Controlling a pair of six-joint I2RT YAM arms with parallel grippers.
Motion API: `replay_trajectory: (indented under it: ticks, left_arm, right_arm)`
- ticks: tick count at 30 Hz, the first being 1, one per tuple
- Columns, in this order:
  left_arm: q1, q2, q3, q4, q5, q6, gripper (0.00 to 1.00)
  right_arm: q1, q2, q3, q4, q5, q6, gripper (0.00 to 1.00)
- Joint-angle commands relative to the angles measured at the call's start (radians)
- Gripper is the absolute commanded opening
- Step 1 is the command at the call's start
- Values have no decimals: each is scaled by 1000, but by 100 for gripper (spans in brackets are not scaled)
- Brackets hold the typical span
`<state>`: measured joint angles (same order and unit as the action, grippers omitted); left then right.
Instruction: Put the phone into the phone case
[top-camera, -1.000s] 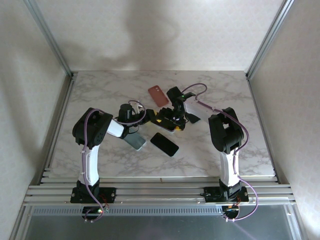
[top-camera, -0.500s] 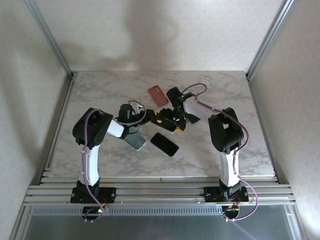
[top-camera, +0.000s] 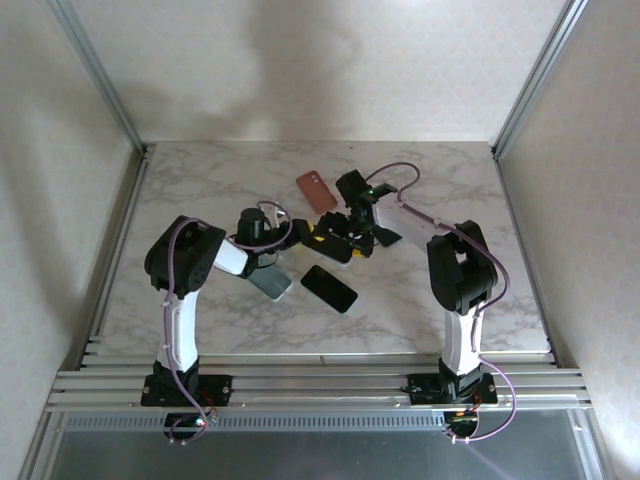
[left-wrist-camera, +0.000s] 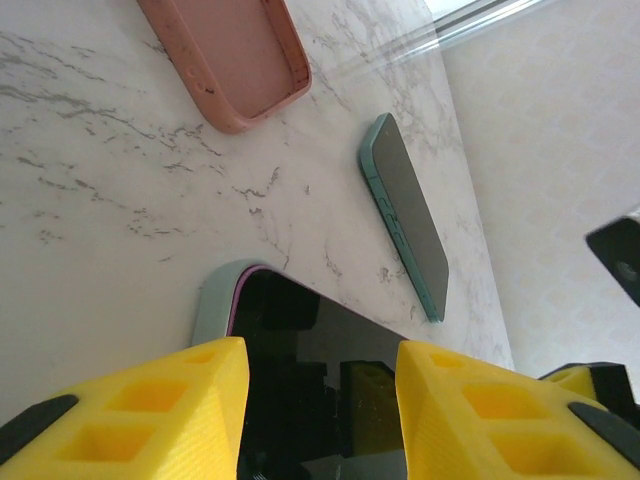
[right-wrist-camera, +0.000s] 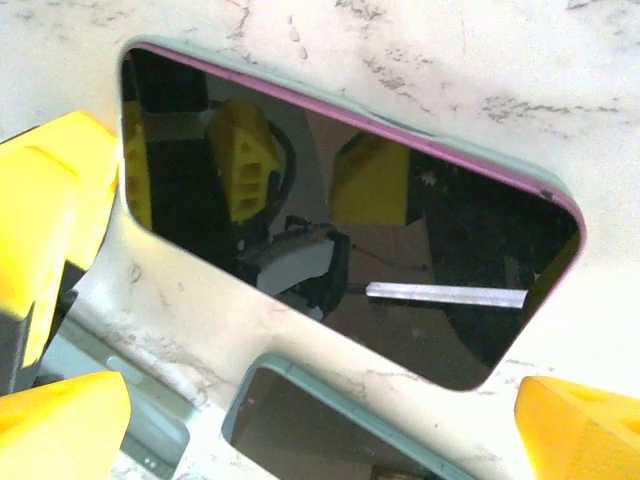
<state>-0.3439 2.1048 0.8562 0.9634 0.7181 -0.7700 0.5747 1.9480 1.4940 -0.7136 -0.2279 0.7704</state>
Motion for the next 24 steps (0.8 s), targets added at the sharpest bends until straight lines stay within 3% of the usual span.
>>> replay_trajectory:
  ticks: [1,6,9,17,20,24]
  left_arm:
    - [-7,-28,-17,-89,1,33,43]
    - [11,-43,-13,-117,-2,38,43]
    - [19,-58,-5,-150,-3,54,43]
    - [23,-91,27,-268,-39,118,43]
    - [23,-99,24,-273,-51,119,43]
    - [23,-100,22,-273,-51,115,42]
  right_arm:
    - [3,-76,-67,45,10,-21,99]
    - [0,-141,-185,155,9,-49,94]
    - [1,-159,-239,207,-2,-63,80]
    - [23,-173,-329,287,25,-77,18]
    - [26,-169,-351,308,31,-69,5]
    - [25,-172,-368,314,47,-68,3]
